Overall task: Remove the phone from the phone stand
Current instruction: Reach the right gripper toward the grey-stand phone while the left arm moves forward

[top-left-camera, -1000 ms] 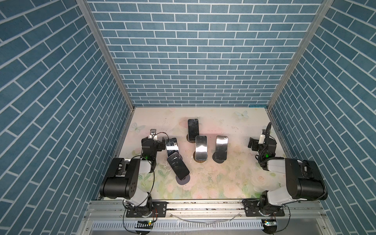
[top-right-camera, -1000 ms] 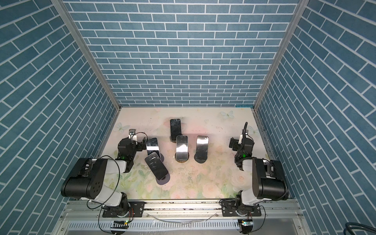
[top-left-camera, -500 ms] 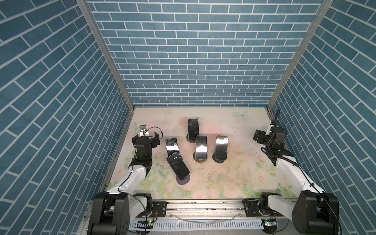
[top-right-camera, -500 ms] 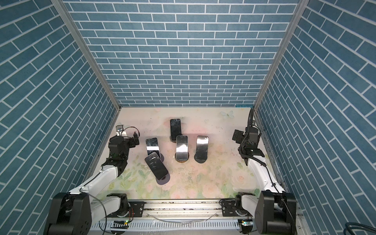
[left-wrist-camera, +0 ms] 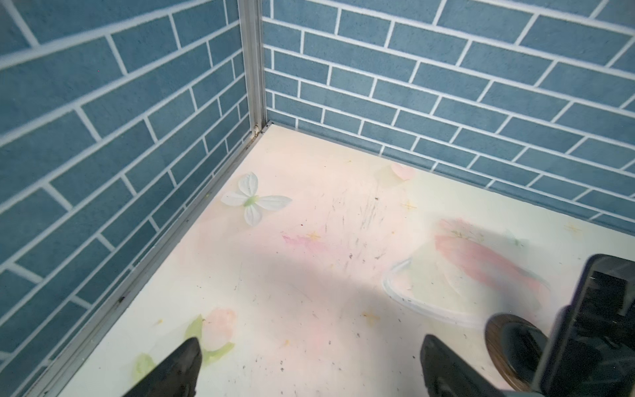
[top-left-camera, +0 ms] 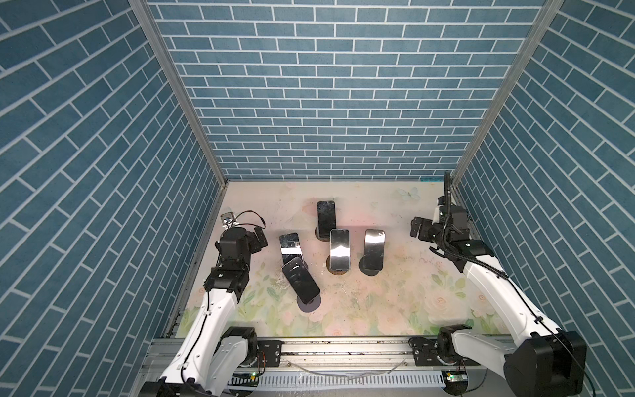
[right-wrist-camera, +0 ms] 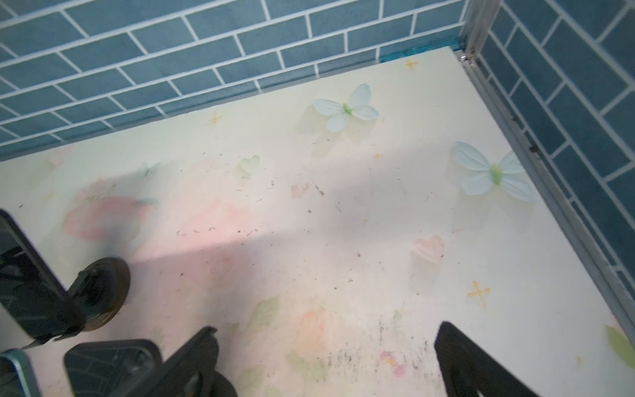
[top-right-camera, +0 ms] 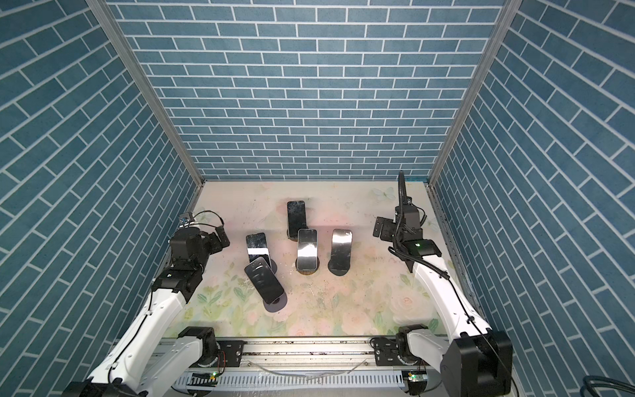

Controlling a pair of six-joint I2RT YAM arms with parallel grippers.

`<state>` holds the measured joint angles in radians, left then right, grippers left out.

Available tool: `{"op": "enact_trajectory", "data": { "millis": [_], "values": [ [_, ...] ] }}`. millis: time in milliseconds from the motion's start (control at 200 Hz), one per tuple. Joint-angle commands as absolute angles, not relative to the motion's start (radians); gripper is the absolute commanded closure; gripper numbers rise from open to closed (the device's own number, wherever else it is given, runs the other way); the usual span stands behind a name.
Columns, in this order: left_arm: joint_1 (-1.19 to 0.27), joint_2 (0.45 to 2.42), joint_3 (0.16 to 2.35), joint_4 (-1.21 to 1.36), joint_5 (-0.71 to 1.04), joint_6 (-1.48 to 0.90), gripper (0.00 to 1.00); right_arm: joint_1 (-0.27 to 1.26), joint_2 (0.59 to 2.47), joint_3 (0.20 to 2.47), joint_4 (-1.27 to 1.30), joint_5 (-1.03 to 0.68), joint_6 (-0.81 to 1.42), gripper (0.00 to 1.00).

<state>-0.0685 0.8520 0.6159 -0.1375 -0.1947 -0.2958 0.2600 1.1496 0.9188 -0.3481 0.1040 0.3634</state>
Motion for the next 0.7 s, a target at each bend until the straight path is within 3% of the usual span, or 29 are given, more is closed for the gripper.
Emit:
{"op": "enact_trajectory", "data": {
  "millis": [0, 355, 695],
  "values": [
    [-0.088, 0.837, 0.66, -0.211, -0.078, -0.317, 0.0, 0.328, 1.213, 1.016, -0.443, 0.088, 0.433, 0.01],
    [-0.193, 0.834, 0.774, -0.263, 0.024, -0.286, 0.0, 0.501, 1.377, 1.201, -0.566, 0.091, 0.477, 0.01],
    [-0.206, 0.831, 0.761, -0.19, 0.113, -0.333, 0.0, 0.619, 1.472, 1.222, -0.594, 0.131, 0.534, 0.01]
  ]
}}
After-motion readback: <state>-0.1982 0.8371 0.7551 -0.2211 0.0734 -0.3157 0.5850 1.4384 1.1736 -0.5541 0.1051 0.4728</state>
